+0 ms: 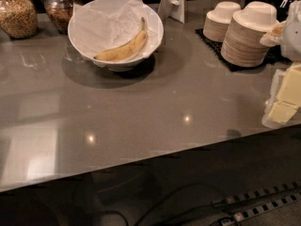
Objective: Pick banana from white bowl
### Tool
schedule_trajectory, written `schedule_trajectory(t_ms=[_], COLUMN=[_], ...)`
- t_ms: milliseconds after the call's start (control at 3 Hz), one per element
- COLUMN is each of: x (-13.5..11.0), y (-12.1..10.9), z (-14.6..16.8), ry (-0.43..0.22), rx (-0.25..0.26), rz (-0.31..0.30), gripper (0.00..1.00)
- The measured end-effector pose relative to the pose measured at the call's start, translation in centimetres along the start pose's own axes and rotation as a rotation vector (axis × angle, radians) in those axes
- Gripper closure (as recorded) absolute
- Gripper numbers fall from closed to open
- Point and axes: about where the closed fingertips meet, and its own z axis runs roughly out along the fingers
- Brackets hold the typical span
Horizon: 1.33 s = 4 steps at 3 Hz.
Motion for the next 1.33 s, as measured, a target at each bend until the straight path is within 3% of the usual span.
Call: schedule_trajectory(t_ms=[333,667,1000,1333], x=[0.0,-1.3,-5.1,-9.8], y=[0.0,-0.9,-4.0,-7.6], z=[0.0,0.3,1.7,2.9], ry=[0.000,-0.071,-0.227,-0.368], rx=[0.000,0.039,0.091,0.110], rz=[0.000,-0.023,-0.092,-0.190], gripper=[0.00,0.00,0.00,0.00])
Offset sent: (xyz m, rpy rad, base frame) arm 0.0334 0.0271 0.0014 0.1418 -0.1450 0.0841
